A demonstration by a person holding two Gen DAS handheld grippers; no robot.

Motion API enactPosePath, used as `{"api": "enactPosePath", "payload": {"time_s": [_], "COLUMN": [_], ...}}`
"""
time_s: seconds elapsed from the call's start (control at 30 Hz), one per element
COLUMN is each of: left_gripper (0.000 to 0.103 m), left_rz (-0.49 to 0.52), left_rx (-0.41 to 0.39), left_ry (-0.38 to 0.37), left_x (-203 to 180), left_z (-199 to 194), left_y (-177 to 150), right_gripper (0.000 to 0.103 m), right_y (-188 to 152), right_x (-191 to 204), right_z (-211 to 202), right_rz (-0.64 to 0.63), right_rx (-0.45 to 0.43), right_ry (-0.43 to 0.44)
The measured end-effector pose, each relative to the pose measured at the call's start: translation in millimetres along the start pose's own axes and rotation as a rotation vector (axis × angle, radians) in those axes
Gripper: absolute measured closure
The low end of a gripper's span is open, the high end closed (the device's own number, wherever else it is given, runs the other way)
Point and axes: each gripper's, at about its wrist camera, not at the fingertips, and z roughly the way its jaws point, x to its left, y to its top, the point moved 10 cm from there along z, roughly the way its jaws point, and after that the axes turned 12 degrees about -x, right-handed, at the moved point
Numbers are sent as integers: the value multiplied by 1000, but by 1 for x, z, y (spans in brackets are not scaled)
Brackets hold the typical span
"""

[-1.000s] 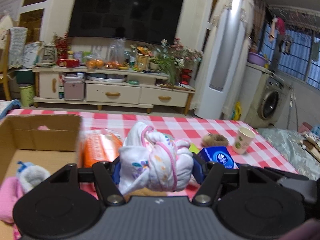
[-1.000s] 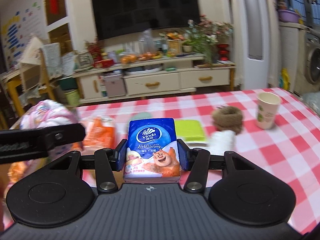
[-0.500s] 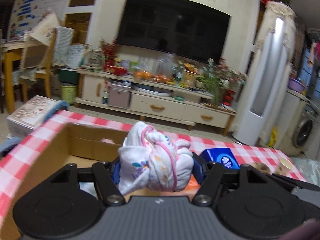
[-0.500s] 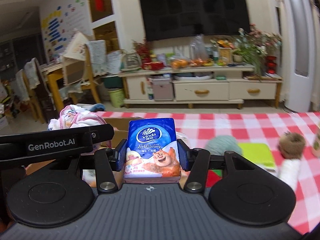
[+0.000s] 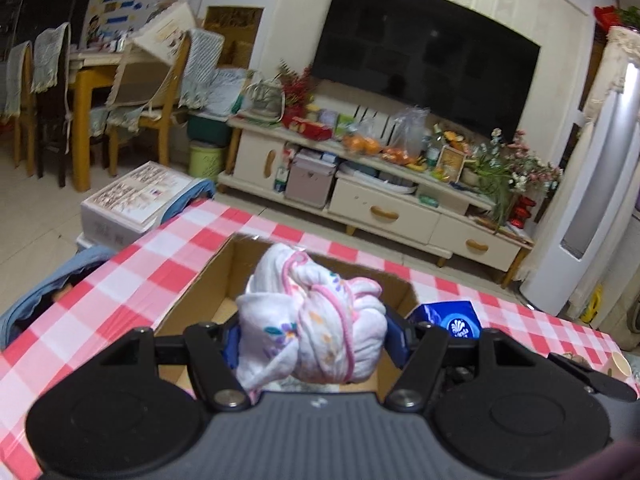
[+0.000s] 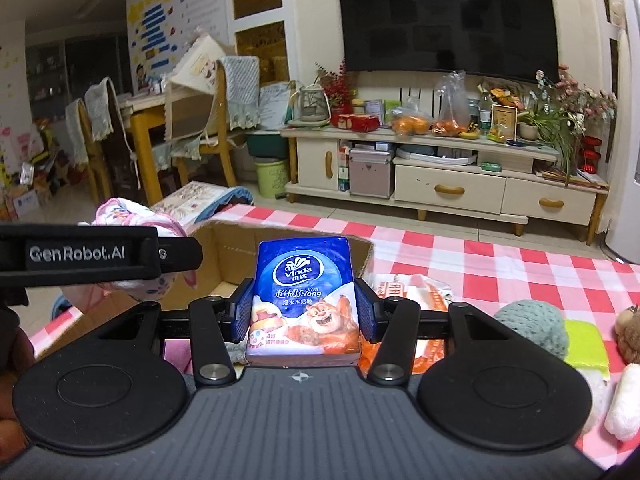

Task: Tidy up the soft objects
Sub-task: 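Open both tools to drop the cloth and tissue pack into the box, then move both tools back over the remaining items on the table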

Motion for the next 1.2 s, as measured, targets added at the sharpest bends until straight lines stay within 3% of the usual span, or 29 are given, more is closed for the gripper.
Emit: {"api": "enactPosePath", "payload": {"time_s": [0.1,0.2,0.3,0.43,1.2], "left_gripper": [37,34,29,27,17], "left_rz": [-1,-7,-4,-7,46], "left_rx": [20,15,1,1,11], "left_ry": [22,33,39,34,1], "left_x": [6,12,12,11,-18], "left_z": [2,1,-1,-2,-1], "left_y": [-2,-1,2,3,-5], "right_gripper": [39,20,18,5,3], "right_y": [-6,-10,-10,-7,-18], "right_x": [3,3,3,-5,-42], "right_z": [2,0,-6,-15,-53], "right_rz": [-18,-57,-57,-44,70], "right_rx": [19,17,1,-24,-54], "right_ry": [4,-17,-20,-36,-138]}}
